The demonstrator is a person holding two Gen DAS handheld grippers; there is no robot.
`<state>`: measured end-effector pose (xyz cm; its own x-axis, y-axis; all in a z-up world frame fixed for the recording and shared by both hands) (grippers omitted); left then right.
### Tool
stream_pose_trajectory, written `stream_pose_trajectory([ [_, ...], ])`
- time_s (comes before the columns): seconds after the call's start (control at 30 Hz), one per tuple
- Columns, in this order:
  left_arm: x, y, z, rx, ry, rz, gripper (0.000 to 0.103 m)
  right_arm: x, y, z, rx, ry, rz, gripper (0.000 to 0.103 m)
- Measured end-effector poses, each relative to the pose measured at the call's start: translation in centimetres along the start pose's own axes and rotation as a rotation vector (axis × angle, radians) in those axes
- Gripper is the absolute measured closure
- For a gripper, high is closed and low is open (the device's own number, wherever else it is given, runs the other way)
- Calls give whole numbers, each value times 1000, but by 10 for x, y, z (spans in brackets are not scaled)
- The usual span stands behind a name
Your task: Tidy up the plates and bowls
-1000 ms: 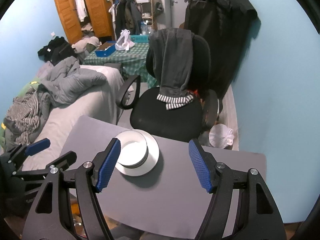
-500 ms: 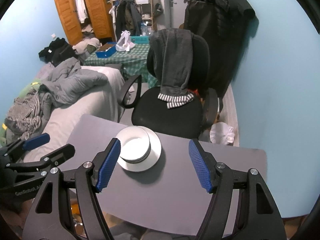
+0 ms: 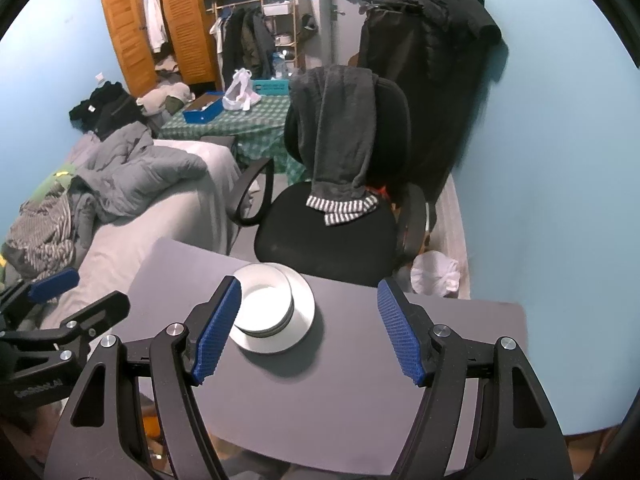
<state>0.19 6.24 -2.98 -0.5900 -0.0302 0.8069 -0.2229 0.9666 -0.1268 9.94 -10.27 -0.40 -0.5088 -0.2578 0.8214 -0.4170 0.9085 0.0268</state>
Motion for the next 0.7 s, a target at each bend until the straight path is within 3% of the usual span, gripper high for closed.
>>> stream_pose_trajectory([
  [0.7,-2,18,-1,51,25,-5,14,-5,4,-2,1,8,-1,33],
])
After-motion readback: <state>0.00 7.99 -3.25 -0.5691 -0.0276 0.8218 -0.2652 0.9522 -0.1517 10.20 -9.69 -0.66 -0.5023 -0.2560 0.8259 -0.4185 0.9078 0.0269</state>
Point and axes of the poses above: each gripper's, at about its wrist camera, not at the fingertips, and x roughly against the way its jaws point, y to its left, z to its underside, the point moved 8 cm from there along -x, roughly the way its jaws point
